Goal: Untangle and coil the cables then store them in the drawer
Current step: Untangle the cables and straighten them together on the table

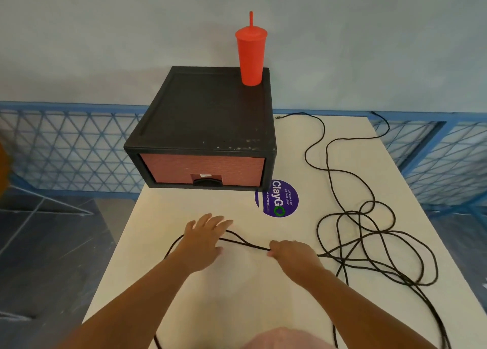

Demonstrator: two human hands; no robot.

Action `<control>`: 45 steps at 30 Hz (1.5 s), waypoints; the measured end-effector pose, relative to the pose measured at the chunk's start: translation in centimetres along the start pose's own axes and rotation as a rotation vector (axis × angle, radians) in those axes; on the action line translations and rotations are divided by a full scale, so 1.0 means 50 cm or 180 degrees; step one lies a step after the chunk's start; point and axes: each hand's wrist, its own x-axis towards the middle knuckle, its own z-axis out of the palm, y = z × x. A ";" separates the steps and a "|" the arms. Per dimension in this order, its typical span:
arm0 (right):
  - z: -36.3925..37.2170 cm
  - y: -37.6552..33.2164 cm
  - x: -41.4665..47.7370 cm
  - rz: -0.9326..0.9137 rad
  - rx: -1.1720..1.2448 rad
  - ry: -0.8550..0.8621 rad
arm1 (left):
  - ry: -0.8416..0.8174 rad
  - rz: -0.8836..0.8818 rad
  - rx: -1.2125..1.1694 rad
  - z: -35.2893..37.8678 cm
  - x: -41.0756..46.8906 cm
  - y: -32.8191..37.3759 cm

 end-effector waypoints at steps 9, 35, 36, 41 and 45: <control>-0.012 0.008 0.000 0.0092 -0.0017 -0.0190 | -0.0217 0.0176 -0.0172 0.019 0.050 -0.060; -0.003 0.205 -0.029 0.1490 0.0114 -0.0346 | 0.0113 -0.2349 -0.0707 0.060 -0.028 -0.225; 0.000 0.205 -0.027 0.1516 0.0102 -0.0360 | 0.0106 -0.2341 -0.0653 0.059 -0.027 -0.218; -0.003 0.204 -0.023 0.1406 -0.0026 -0.0433 | 0.0131 -0.2247 -0.0189 0.037 -0.006 -0.153; -0.027 0.198 -0.010 0.1277 -0.0106 -0.0311 | -0.0040 -0.1816 -0.0091 0.014 0.033 -0.085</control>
